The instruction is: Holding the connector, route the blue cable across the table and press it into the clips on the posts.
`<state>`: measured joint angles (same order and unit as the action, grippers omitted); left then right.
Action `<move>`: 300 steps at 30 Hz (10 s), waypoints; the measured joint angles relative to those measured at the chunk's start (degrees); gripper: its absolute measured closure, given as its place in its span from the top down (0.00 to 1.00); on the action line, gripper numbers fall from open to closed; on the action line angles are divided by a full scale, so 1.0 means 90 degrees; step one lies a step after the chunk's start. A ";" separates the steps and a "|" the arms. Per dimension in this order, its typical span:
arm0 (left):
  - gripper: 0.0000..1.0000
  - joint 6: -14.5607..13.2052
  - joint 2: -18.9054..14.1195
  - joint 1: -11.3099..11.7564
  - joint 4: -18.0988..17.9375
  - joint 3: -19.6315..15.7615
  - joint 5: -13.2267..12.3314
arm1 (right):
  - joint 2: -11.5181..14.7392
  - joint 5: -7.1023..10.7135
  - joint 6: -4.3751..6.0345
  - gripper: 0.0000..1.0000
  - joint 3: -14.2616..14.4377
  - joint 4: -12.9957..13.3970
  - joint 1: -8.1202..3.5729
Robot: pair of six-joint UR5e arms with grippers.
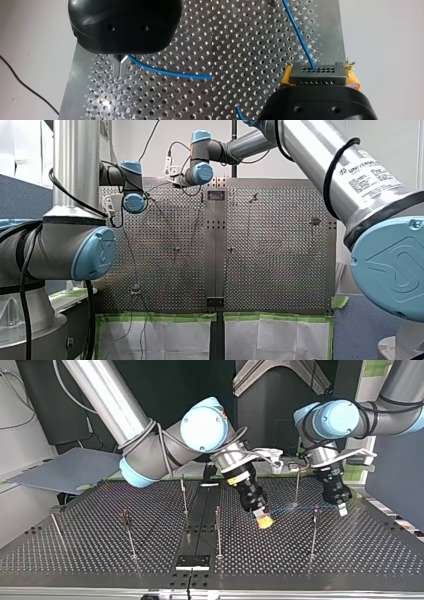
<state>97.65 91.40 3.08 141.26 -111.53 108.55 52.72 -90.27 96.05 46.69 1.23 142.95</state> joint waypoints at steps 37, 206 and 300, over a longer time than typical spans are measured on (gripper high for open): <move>0.00 0.0669 0.0954 0.0610 -0.0855 0.0487 -0.1458 | -0.0443 -0.0010 0.0003 0.00 -0.0248 -0.0066 -0.0137; 0.02 0.0615 0.0390 -0.0649 0.1901 0.1177 -0.1754 | -0.0764 -0.0344 0.0023 0.00 -0.0614 -0.0366 -0.0376; 0.02 0.0800 0.2573 -0.0636 -0.0028 -0.0412 -0.2080 | -0.1025 -0.0457 0.0179 0.00 0.2044 0.0141 -0.0514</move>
<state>104.84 114.55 -2.65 141.01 -115.23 89.83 43.50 -94.38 97.67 65.09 2.50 138.33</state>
